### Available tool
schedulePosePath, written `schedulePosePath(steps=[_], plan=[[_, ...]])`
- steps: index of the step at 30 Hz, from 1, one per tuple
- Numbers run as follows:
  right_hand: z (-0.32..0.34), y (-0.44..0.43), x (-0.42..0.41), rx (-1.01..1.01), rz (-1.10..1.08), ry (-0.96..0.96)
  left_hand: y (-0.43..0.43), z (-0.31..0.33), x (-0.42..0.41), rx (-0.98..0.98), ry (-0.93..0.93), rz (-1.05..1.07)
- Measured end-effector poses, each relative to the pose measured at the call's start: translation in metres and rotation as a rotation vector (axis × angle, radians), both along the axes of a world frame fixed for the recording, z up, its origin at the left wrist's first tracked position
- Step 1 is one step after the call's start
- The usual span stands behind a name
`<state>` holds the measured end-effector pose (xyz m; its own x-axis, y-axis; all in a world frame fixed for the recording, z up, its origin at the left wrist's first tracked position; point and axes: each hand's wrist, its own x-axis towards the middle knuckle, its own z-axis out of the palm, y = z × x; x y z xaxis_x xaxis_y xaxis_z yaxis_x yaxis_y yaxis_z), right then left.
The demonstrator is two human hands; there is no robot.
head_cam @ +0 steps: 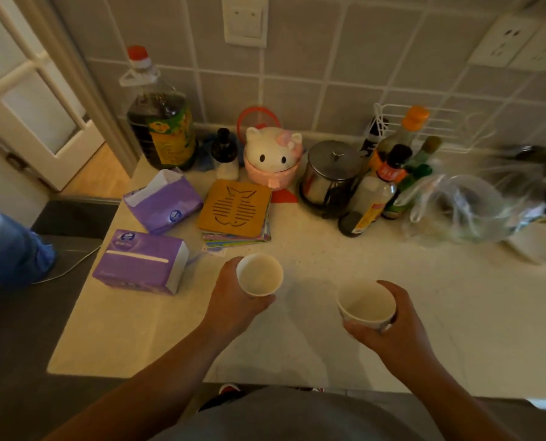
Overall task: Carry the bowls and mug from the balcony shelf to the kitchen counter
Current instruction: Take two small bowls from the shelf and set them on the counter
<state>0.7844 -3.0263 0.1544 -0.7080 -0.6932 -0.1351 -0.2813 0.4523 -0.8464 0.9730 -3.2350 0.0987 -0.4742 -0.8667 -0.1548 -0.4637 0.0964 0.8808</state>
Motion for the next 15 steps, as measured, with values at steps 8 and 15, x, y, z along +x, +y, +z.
schedulePosePath(steps=[8,15], plan=[[0.002,0.008,-0.021,0.056,-0.017,-0.004,0.000,-0.008,-0.024,-0.064,-0.041,0.007],[-0.003,0.011,-0.034,0.111,0.031,0.028,-0.003,-0.013,-0.033,-0.085,-0.048,0.034]])
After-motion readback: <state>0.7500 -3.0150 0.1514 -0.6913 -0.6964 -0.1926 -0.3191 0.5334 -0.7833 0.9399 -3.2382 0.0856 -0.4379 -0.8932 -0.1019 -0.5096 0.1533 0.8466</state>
